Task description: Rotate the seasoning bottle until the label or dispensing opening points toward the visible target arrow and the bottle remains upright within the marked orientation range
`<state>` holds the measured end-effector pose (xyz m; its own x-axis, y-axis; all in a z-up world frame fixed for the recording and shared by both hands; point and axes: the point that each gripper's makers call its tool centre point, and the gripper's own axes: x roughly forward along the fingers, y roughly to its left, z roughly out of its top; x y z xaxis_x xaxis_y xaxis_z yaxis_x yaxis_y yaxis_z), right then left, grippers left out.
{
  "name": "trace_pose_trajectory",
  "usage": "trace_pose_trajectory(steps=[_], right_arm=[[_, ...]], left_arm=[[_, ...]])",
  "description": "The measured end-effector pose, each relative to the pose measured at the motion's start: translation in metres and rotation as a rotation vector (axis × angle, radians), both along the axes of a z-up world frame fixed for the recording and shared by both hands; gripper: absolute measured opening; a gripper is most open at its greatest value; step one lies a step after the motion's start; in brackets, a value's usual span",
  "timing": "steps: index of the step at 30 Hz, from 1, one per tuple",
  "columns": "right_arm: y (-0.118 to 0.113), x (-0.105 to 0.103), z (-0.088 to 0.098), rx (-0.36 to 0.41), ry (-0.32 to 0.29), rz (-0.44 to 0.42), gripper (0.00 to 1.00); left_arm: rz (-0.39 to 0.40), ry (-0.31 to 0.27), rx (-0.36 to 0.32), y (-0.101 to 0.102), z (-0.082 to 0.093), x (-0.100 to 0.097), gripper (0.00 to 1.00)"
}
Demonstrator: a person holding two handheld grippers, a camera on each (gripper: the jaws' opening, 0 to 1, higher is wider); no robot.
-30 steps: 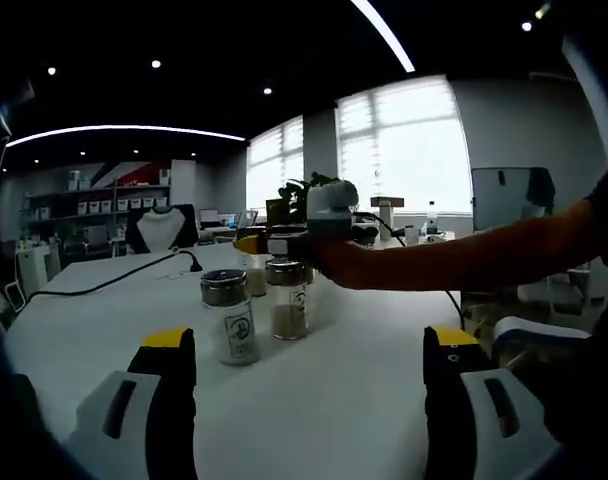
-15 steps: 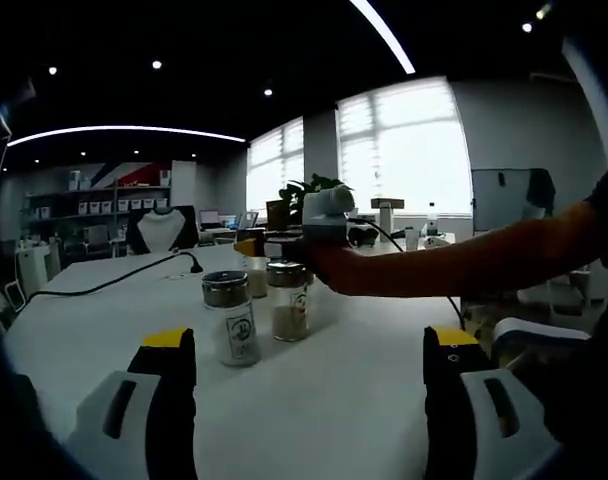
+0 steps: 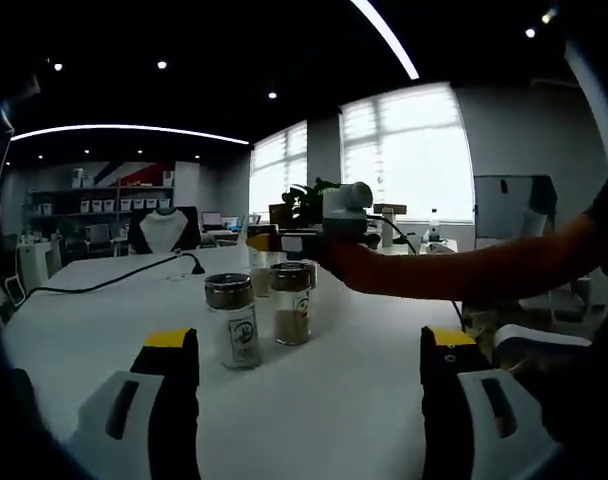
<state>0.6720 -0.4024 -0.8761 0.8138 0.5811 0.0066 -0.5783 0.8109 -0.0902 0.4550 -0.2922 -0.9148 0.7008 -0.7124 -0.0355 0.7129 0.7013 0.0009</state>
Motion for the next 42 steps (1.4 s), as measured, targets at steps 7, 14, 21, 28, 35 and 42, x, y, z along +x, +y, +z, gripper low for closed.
trace_pose_trajectory(steps=[7, 14, 21, 28, 35, 42], right_arm=[[-0.013, -0.03, 0.006, -0.012, 0.005, 0.02, 0.37], [-0.017, -0.07, 0.015, -0.027, -0.025, 0.065, 0.37], [-0.018, -0.11, 0.018, -0.043, -0.061, 0.107, 0.37], [-0.017, -0.136, 0.019, 0.016, -0.037, 0.143, 0.37], [-0.009, -0.167, 0.024, 0.076, -0.038, 0.227, 0.37], [0.006, -0.199, 0.021, 0.079, -0.042, 0.35, 0.37]], left_arm=[[-0.001, -0.019, -0.018, -0.002, 0.004, -0.002, 0.92], [0.003, -0.019, -0.123, -0.003, 0.015, -0.001, 0.87], [-0.032, -0.075, -0.1, -0.011, 0.017, -0.006, 0.74], [-0.036, -0.083, -0.098, -0.016, 0.015, -0.006, 0.68], [-0.068, -0.088, -0.079, -0.027, 0.01, -0.011, 0.65], [-0.134, -0.087, -0.096, -0.048, 0.008, -0.02, 0.61]])
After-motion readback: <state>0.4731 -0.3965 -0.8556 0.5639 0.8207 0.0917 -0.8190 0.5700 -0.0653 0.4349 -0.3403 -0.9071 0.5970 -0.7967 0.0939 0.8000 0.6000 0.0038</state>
